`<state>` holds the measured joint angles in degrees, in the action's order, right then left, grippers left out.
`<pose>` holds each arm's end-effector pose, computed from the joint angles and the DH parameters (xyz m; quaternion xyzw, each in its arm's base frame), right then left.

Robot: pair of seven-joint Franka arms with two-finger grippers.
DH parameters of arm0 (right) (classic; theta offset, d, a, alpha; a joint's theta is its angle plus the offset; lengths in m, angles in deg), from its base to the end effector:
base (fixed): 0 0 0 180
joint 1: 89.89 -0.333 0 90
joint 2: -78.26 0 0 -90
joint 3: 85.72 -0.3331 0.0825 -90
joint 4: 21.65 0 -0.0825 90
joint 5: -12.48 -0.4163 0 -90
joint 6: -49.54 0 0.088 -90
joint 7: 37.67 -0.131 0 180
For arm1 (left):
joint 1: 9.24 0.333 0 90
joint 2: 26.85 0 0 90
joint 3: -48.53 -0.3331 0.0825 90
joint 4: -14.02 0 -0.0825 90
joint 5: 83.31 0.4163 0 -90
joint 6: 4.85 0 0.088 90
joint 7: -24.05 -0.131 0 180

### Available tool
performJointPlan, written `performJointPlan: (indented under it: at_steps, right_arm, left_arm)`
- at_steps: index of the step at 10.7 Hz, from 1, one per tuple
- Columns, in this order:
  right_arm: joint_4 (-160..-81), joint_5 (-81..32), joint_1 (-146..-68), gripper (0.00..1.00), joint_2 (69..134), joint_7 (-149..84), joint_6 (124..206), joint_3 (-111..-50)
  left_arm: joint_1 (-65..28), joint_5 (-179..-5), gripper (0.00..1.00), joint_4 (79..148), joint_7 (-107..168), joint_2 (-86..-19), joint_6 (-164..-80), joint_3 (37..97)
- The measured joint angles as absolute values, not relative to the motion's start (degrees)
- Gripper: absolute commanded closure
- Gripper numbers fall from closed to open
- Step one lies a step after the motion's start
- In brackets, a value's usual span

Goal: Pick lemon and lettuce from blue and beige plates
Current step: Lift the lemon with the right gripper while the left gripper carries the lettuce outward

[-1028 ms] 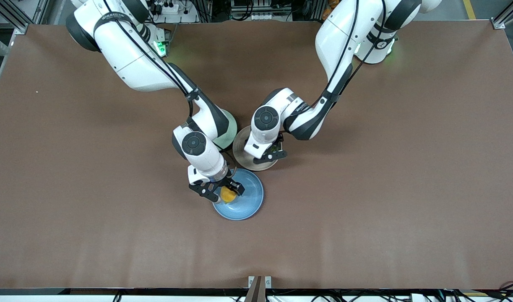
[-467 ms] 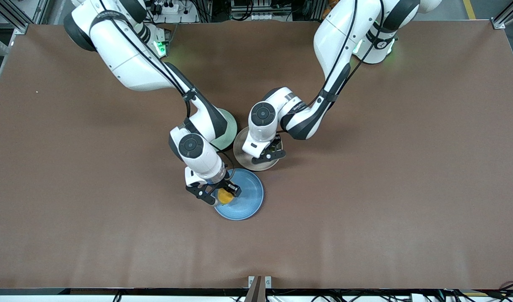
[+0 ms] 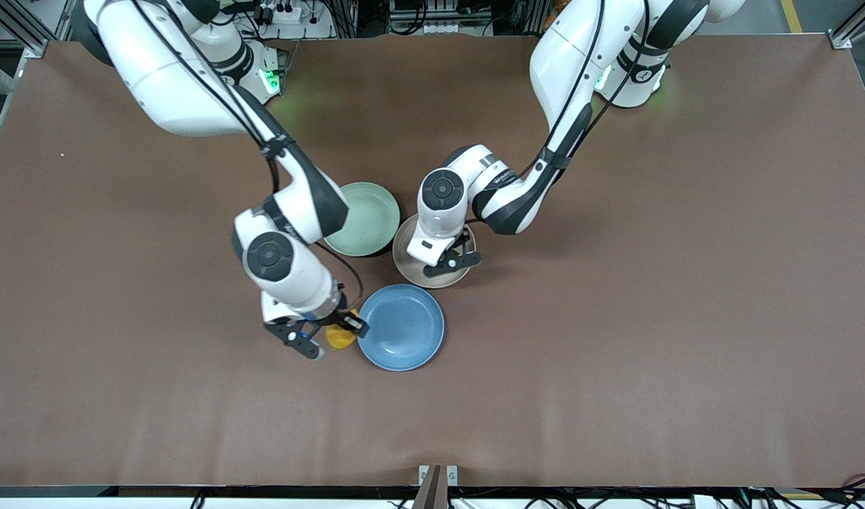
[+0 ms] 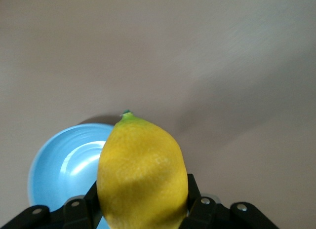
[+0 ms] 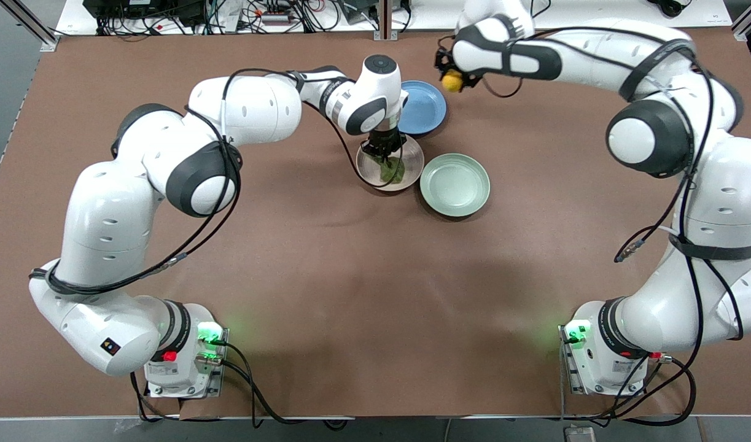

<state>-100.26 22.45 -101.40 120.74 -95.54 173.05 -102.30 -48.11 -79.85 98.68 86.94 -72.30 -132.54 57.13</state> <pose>0.7126 0.3180 0.2679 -0.9670 0.2511 -0.0122 0.0407 0.5212 -0.5398 0.1731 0.9901 0.1364 -0.0342 0.0036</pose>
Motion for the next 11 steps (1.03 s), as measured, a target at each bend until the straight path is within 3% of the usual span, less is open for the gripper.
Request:
performJointPlan:
  at_steps: [2,6,11]
  right_arm:
    - [-103.16,22.43,-97.35,0.76,117.02,-83.82,167.92,-102.17]
    - [-117.23,22.43,-92.19,0.76,106.85,-63.14,167.47,-97.21]
    - [-125.79,19.18,-90.46,0.76,100.23,-45.06,167.53,-89.80]
  left_arm:
    - [-47.70,-79.58,1.00,98.00,86.76,-68.50,-127.41,56.82]
    - [-40.74,-79.36,1.00,97.97,77.34,-59.86,-119.62,56.34]
    - [-29.82,-79.33,1.00,98.58,64.74,-58.36,-118.73,56.17]
